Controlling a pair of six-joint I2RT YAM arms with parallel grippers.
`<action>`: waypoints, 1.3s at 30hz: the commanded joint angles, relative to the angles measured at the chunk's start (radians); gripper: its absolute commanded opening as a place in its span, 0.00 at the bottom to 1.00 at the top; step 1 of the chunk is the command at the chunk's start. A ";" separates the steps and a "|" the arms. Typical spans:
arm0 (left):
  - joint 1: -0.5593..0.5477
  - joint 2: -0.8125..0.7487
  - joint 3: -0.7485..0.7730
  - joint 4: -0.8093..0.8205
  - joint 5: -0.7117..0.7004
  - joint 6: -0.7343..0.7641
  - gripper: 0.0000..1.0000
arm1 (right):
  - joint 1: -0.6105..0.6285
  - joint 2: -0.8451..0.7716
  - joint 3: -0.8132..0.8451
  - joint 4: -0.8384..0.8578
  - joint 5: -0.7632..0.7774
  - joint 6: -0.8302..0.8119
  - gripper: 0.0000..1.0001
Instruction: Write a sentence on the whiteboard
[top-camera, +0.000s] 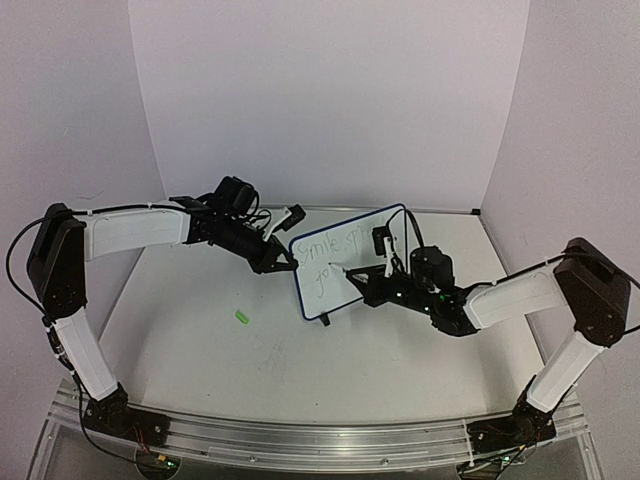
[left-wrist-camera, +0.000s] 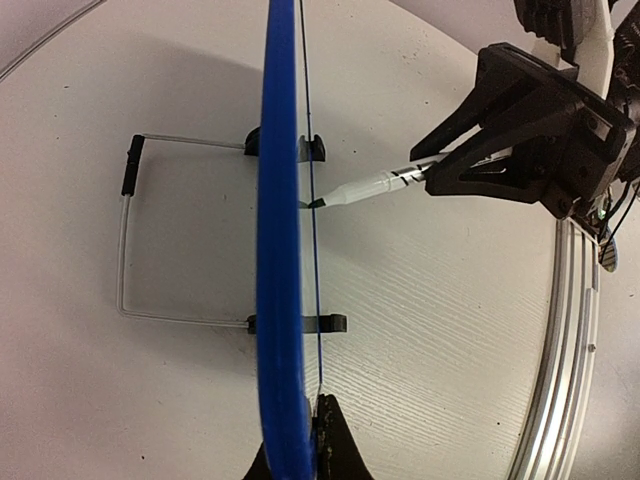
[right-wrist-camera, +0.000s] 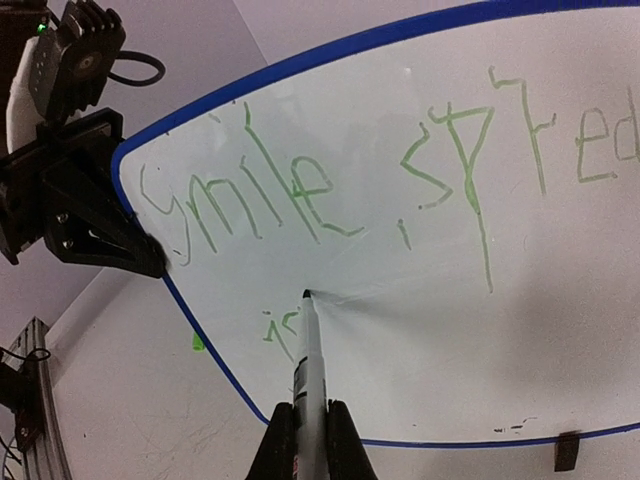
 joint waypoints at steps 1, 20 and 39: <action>-0.009 0.035 0.011 -0.079 -0.059 0.035 0.00 | -0.004 0.030 0.044 0.021 0.021 -0.011 0.00; -0.009 0.037 0.011 -0.080 -0.060 0.036 0.00 | -0.004 0.027 -0.018 0.014 0.086 0.010 0.00; -0.009 0.038 0.011 -0.081 -0.058 0.036 0.00 | -0.003 -0.060 -0.025 0.014 0.092 -0.027 0.00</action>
